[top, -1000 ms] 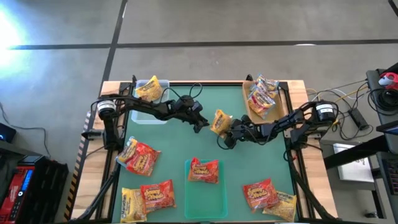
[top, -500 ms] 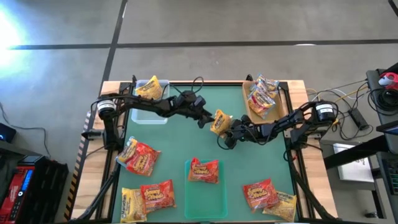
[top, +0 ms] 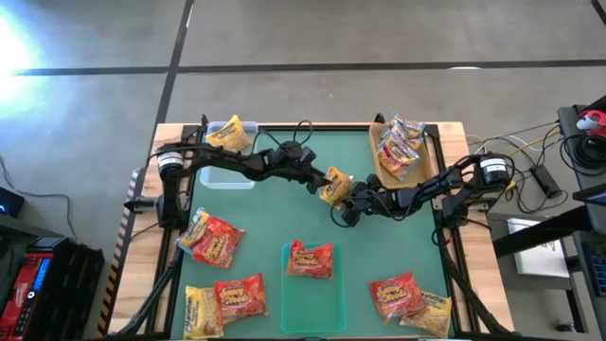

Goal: Sort Maruchan noodles
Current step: Put the yellow noodle pack into the transparent bin

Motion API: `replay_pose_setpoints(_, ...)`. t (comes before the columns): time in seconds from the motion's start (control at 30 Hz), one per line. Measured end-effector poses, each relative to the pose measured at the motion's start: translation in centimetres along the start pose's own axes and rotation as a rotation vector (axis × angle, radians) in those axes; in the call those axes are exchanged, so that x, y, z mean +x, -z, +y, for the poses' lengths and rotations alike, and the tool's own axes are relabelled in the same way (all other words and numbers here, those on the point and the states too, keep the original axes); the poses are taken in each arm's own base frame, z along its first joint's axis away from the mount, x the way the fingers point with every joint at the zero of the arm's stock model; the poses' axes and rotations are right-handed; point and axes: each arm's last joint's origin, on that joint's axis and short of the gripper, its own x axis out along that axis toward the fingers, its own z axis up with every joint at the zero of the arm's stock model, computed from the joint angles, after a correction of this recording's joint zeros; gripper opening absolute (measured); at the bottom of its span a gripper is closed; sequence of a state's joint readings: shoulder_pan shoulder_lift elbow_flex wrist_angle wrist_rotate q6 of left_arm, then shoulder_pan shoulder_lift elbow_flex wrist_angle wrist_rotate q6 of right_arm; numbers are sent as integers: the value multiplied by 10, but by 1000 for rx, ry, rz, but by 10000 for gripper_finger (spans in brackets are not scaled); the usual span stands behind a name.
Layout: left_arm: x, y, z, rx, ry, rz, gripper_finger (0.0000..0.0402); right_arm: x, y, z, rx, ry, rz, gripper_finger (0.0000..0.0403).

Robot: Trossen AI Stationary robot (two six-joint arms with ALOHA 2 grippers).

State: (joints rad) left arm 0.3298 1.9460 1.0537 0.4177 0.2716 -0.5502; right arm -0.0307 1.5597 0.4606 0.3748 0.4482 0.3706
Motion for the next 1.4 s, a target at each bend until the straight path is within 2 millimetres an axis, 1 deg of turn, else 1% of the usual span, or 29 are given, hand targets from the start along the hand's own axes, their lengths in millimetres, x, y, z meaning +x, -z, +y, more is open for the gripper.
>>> replay_pose_setpoints(0.13,5,-1,1,2,6,3,225,0,0,0,-3,-1,-1,205)
replay_pose_setpoints(0.33,21,7,5,-25,24,57,225,0,-1,0,-16,-2,-5,205)
replay_pose_setpoints(0.53,25,3,3,-19,23,69,219,0,-1,0,-26,-3,-7,205)
replay_pose_setpoints(0.7,25,3,4,-27,6,91,187,0,-1,0,-27,-4,-6,205)
replay_pose_setpoints(0.87,25,5,6,-33,-2,112,135,0,-1,1,-27,-17,-1,205)
replay_pose_setpoints(0.93,25,5,6,-19,0,109,116,-1,-2,1,-16,-49,8,205)
replay_pose_setpoints(1.0,24,4,7,-17,1,108,106,-3,-3,2,0,-91,21,205)
replay_pose_setpoints(1.1,23,2,9,-21,0,108,107,-8,-5,2,18,-142,36,205)
replay_pose_setpoints(1.27,22,-2,13,-21,-13,95,125,-16,-7,1,27,-165,68,205)
replay_pose_setpoints(1.4,22,-6,15,-18,-8,92,116,-22,-6,-1,36,-155,99,205)
